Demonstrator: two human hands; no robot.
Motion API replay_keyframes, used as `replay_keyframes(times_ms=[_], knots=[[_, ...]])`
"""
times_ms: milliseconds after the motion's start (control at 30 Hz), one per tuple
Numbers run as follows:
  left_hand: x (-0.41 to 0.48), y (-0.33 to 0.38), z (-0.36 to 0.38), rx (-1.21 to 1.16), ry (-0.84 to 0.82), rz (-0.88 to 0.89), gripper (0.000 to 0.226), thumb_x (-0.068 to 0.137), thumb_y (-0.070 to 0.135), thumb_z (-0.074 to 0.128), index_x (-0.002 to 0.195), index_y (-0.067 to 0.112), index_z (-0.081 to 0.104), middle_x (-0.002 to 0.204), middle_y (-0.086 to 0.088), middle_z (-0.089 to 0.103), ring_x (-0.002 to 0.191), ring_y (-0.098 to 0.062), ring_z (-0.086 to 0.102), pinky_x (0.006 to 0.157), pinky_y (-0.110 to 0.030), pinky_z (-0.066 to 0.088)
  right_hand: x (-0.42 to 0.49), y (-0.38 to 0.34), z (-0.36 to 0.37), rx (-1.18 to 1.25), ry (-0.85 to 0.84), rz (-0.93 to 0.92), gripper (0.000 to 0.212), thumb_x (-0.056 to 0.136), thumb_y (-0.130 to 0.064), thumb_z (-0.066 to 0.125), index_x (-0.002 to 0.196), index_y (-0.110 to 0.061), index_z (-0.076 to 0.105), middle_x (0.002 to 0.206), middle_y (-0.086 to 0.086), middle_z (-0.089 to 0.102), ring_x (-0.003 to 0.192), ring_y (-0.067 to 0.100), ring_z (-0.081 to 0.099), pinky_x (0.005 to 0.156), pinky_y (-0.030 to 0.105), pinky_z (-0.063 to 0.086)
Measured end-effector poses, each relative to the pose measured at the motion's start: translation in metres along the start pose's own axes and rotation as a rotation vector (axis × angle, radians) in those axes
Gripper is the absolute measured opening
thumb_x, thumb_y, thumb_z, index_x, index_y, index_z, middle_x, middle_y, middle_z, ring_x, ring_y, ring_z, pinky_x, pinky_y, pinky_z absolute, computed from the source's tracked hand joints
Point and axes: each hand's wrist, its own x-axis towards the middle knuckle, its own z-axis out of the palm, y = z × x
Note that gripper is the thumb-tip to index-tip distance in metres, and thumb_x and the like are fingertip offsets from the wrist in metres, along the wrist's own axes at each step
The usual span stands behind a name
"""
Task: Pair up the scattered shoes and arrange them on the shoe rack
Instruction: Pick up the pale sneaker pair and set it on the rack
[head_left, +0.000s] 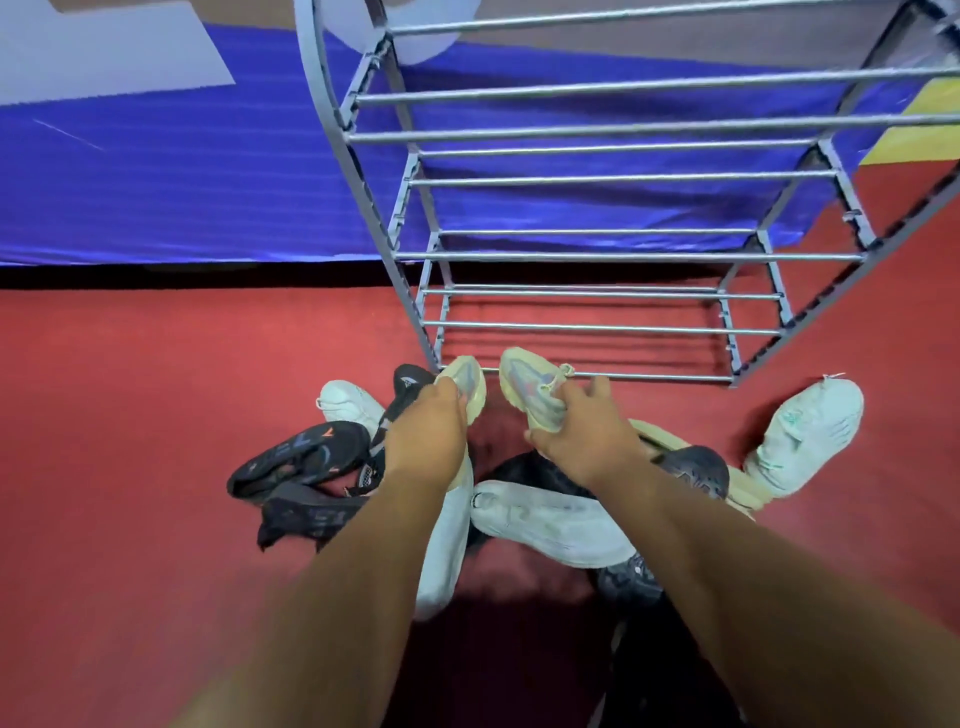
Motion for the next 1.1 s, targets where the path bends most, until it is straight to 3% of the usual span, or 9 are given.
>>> replay_keyframes(times_ms=[100,233,300,433,600,700,867,1000,1100], knots=[[0.001,-0.008,0.031,0.033,-0.097,-0.023,0.033,0.108,0.045,0.036,0.109,0.014,0.046,0.105,-0.009,0.060,0.085,-0.033,0.065,0.059,-0.039,0.043,0.018,0.017,0.020,-0.059,-0.024,0.022,0.066,0.081,-0.058,0.075,0.131,-0.022,0.053,0.122,0.002,0.036,0.106,0.030,0.056,0.093,0.043,0.052],[-0.015,-0.018,0.069,0.187,-0.285,-0.069,0.058,0.100,0.052,0.055,0.134,0.008,0.037,0.132,-0.013,0.047,0.103,-0.030,0.062,0.071,-0.041,0.052,0.022,0.039,0.050,-0.099,-0.097,0.065,0.071,0.081,-0.056,0.076,0.137,-0.021,0.050,0.126,0.005,0.036,0.109,0.031,0.057,0.096,0.044,0.052],[-0.024,-0.023,0.080,0.299,-0.267,-0.089,0.069,0.095,0.054,0.059,0.137,0.006,0.033,0.133,-0.014,0.043,0.110,-0.029,0.056,0.082,-0.038,0.054,0.019,0.047,0.065,-0.098,-0.112,0.068,0.072,0.082,-0.053,0.078,0.139,-0.023,0.047,0.125,0.004,0.033,0.108,0.031,0.056,0.096,0.043,0.052],[-0.035,-0.029,0.084,0.401,-0.165,-0.075,0.067,0.090,0.059,0.058,0.131,0.010,0.038,0.128,-0.013,0.043,0.111,-0.030,0.046,0.093,-0.043,0.045,0.018,0.055,0.080,-0.113,-0.142,0.088,0.067,0.084,-0.047,0.077,0.139,-0.020,0.047,0.126,0.007,0.029,0.112,0.034,0.051,0.101,0.046,0.050],[-0.040,-0.044,0.082,0.056,-0.306,-0.273,0.077,0.088,0.056,0.062,0.147,0.024,0.023,0.134,-0.015,0.037,0.118,-0.041,0.048,0.093,-0.056,0.049,0.021,0.056,0.085,-0.167,-0.188,0.109,0.056,0.088,-0.041,0.069,0.132,-0.013,0.050,0.128,0.014,0.033,0.110,0.041,0.051,0.099,0.048,0.049],[-0.039,-0.052,0.085,-0.122,-0.331,-0.312,0.089,0.087,0.049,0.070,0.150,0.015,0.018,0.136,-0.017,0.041,0.119,-0.041,0.051,0.096,-0.055,0.049,0.021,0.058,0.085,-0.151,-0.204,0.115,0.056,0.087,-0.040,0.070,0.131,-0.015,0.048,0.126,0.014,0.036,0.109,0.042,0.054,0.095,0.048,0.050],[-0.031,-0.056,0.081,-0.163,-0.261,-0.319,0.075,0.075,0.053,0.080,0.124,0.006,0.047,0.126,-0.012,0.049,0.115,-0.034,0.053,0.095,-0.047,0.050,0.023,0.059,0.082,-0.147,-0.240,0.122,0.065,0.084,-0.040,0.073,0.139,-0.022,0.042,0.130,0.013,0.040,0.110,0.041,0.057,0.092,0.047,0.052],[-0.019,-0.043,0.069,-0.250,-0.176,-0.327,0.072,0.070,0.056,0.078,0.120,0.009,0.055,0.118,-0.007,0.050,0.107,-0.031,0.057,0.089,-0.048,0.054,0.028,0.058,0.076,-0.088,-0.180,0.142,0.067,0.079,-0.036,0.072,0.139,-0.025,0.047,0.124,0.004,0.044,0.105,0.032,0.060,0.084,0.037,0.049],[0.000,-0.026,0.064,-0.260,-0.115,-0.333,0.073,0.068,0.056,0.075,0.120,0.009,0.056,0.118,-0.006,0.050,0.111,-0.030,0.055,0.091,-0.046,0.053,0.036,0.058,0.070,-0.089,-0.128,0.123,0.065,0.078,-0.039,0.072,0.137,-0.026,0.051,0.126,0.001,0.046,0.105,0.029,0.061,0.087,0.038,0.052]])
